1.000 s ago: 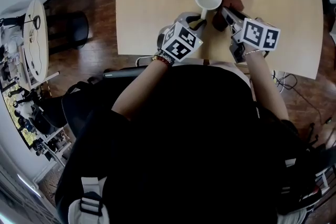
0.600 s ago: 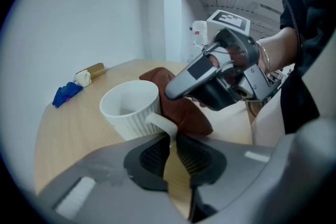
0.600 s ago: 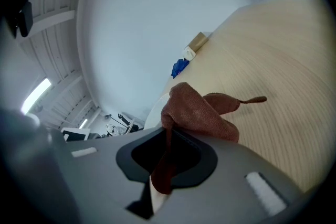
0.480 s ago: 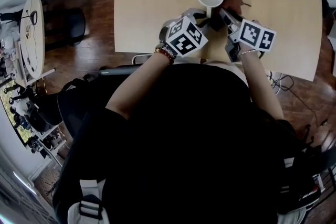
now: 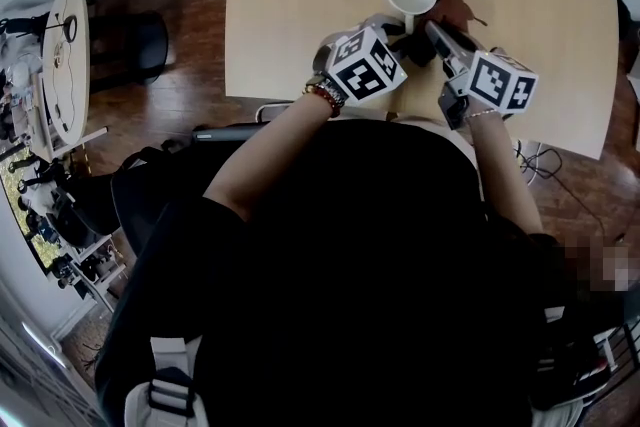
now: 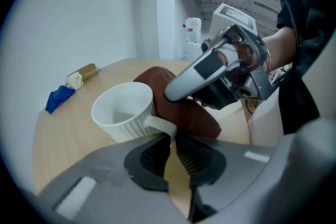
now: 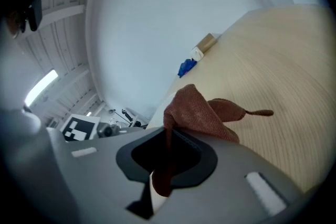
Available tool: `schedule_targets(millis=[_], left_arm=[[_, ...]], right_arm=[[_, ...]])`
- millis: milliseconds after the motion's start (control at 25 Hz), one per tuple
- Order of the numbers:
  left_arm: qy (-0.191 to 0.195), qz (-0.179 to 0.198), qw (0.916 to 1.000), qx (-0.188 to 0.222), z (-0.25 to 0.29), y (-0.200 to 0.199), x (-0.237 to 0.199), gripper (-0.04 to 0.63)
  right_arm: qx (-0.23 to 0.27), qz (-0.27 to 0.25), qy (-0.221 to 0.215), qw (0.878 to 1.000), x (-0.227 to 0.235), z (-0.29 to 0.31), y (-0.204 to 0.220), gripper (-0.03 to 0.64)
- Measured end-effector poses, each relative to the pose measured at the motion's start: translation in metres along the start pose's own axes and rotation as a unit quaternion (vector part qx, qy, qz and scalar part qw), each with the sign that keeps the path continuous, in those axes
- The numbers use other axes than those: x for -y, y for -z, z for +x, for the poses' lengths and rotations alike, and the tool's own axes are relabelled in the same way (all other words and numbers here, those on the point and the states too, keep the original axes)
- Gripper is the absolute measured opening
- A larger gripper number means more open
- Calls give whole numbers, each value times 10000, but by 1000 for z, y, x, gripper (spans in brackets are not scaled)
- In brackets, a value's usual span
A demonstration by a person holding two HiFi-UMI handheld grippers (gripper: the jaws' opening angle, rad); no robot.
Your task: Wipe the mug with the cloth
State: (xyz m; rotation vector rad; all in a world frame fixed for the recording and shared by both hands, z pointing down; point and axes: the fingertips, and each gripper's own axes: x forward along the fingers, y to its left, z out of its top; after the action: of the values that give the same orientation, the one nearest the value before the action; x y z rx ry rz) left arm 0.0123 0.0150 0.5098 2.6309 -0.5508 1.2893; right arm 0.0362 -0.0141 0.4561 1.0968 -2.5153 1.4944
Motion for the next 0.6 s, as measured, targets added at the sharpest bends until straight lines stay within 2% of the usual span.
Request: schedule_targets(millis=[80,240,360,440,600], left_arm=[[80,82,9999,-30,-1,0,1,41],[188,243,9995,-45,-1,-3,1,40],[204,304,9993,-56,-1,-3,-1,38],[289,315,9991,-29,1,-3,-1,38],[379,483,9981,17,4,-7,1,35]], right_arm=[[-6,-139,-138,9998,-13,-5,-2,34],[-246,-519,-88,9983,-15,5,7,34],[-287,-569,-132,9979,-12,14,12,34],[-476,-604,62,9970,2,17,18,33],[-938,-1009,631,9885,32,26,33,34]])
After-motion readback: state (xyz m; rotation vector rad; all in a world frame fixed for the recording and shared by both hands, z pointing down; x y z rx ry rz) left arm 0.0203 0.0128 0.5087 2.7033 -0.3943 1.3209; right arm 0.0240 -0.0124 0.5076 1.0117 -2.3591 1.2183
